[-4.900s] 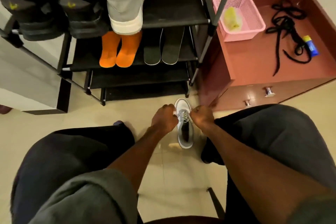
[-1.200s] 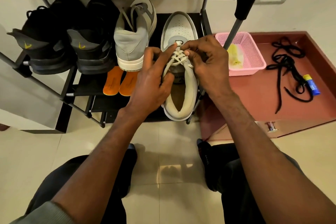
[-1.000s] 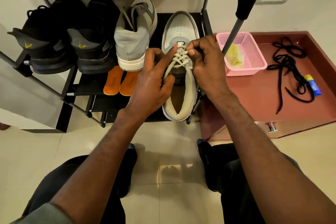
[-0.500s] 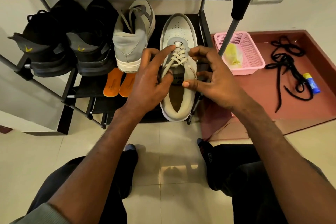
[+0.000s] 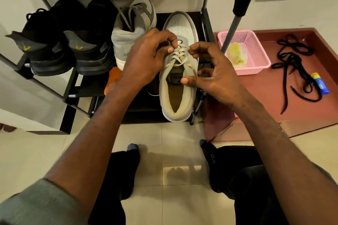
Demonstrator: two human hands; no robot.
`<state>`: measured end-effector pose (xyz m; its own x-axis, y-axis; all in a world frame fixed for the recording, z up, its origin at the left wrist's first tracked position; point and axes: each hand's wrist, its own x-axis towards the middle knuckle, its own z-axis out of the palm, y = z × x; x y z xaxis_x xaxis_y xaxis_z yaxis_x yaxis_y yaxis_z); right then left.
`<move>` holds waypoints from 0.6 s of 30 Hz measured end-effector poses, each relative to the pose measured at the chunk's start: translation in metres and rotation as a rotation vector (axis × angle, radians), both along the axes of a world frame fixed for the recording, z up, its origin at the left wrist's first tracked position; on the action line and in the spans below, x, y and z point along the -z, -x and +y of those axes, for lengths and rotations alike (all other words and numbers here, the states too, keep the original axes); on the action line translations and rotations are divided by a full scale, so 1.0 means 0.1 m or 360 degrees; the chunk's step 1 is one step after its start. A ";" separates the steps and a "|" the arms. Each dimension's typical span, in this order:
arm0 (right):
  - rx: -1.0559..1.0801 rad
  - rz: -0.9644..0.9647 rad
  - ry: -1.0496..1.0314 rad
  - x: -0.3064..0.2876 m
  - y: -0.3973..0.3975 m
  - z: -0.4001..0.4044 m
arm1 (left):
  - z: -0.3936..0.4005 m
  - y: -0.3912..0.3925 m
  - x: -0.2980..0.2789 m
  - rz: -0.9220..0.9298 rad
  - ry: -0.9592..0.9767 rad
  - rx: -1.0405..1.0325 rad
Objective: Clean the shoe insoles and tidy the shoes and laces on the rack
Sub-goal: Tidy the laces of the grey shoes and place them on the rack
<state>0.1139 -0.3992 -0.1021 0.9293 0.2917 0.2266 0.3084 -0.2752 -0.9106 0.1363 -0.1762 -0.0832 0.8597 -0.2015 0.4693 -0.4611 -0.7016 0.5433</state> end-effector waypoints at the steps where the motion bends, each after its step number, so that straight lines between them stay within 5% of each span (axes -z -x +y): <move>1: -0.0003 -0.0012 0.0011 0.00 0.00 0.00 | -0.02 0.00 0.01 -0.0033 -0.0024 0.0004; 18: 0.0028 -0.0021 0.0021 -0.01 -0.01 0.04 | -0.14 0.01 0.06 -0.0222 -0.0064 -0.0043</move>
<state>0.1148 -0.3953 -0.1010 0.9312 0.2782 0.2355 0.3156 -0.2925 -0.9027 0.1353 -0.1903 -0.0888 0.7920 -0.2005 0.5766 -0.5109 -0.7346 0.4464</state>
